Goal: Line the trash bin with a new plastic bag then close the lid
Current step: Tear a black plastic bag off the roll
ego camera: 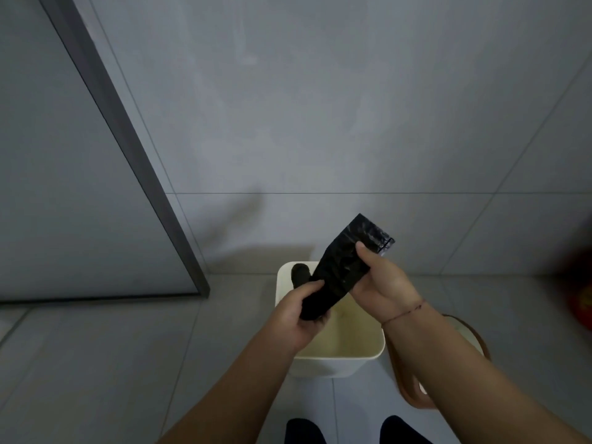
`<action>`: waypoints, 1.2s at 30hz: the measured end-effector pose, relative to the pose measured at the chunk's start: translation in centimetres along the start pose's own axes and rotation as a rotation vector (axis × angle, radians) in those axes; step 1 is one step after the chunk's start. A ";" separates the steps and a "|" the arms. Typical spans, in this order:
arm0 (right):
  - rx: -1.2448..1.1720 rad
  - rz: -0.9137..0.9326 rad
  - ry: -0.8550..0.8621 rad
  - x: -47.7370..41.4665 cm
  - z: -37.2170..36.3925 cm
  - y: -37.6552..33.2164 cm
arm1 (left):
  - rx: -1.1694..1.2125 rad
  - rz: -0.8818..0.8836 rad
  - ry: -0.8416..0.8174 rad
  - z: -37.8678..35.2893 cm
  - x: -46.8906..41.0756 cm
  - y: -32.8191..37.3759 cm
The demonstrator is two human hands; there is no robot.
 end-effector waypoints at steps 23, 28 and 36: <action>0.290 -0.353 -0.121 -0.6 5.7 6.0 | -0.141 -0.120 -0.123 1.7 -0.2 3.5; 0.158 -0.211 -0.099 -1.5 4.4 4.3 | -0.208 -0.107 -0.129 1.2 -0.1 2.7; 0.017 -0.042 -0.061 -0.8 4.1 -1.8 | -0.269 -0.109 -0.022 4.2 -0.4 3.9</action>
Point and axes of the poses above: each hand's wrist, its own x-axis away from the middle knuckle, its own z-axis out of the back of the hand, y = z × x, the point moved 9 cm from there along -x, towards the middle knuckle, and after that the axes turned 11 degrees about -z, right-handed, at the moved point
